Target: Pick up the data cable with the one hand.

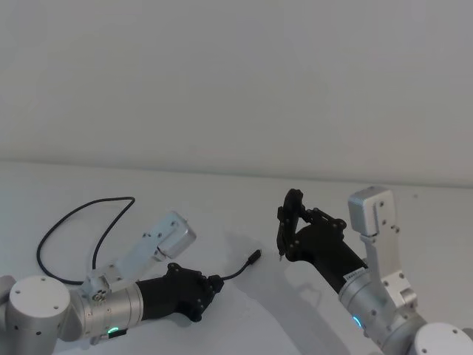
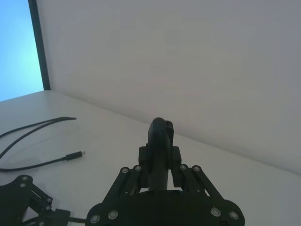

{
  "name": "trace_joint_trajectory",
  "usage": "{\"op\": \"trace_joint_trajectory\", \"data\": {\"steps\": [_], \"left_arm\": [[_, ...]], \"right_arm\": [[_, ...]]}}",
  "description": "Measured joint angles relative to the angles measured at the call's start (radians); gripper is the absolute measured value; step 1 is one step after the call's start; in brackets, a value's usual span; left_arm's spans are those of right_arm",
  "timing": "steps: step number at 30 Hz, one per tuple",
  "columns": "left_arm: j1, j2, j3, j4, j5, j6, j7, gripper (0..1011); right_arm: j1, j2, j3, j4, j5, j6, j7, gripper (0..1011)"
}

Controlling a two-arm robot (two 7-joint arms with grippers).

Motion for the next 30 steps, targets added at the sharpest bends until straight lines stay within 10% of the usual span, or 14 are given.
{"op": "trace_joint_trajectory", "data": {"steps": [30], "left_arm": [[0.0, 0.0, 0.0, 0.0, 0.0, 0.0, 0.0, 43]], "right_arm": [[0.102, -0.065, -0.015, 0.137, -0.017, -0.009, 0.059, 275]]}}
